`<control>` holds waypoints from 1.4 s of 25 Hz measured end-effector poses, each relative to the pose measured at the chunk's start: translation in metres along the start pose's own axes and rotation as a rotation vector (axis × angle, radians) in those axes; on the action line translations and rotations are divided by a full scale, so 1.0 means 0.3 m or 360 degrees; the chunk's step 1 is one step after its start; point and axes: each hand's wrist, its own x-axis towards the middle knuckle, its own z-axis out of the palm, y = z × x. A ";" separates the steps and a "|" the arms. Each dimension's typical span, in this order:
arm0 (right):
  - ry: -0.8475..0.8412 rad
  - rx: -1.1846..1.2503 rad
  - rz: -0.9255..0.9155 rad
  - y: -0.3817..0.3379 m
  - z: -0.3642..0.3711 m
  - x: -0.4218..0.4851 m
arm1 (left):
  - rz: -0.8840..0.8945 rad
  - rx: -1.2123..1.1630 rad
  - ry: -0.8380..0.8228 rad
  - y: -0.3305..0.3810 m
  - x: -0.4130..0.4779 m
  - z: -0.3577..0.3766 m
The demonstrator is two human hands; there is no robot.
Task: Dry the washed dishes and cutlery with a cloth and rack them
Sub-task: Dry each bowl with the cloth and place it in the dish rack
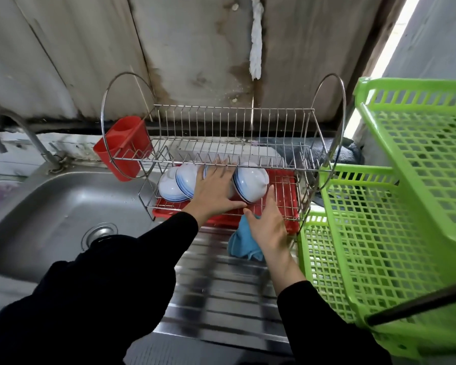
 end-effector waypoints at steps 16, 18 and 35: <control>-0.0287 -0.0481 -0.0571 -0.147 0.089 -0.199 | -0.0267 -0.0274 0.0419 -0.236 -0.411 -0.015; -0.0373 -0.0498 -0.0628 -0.193 0.157 -0.248 | -0.0370 -0.0235 0.0448 -0.321 -0.519 -0.015; -0.0840 -0.0385 -0.1138 -0.907 0.949 -0.669 | -0.1312 -0.0120 0.0391 -1.192 -1.344 -0.122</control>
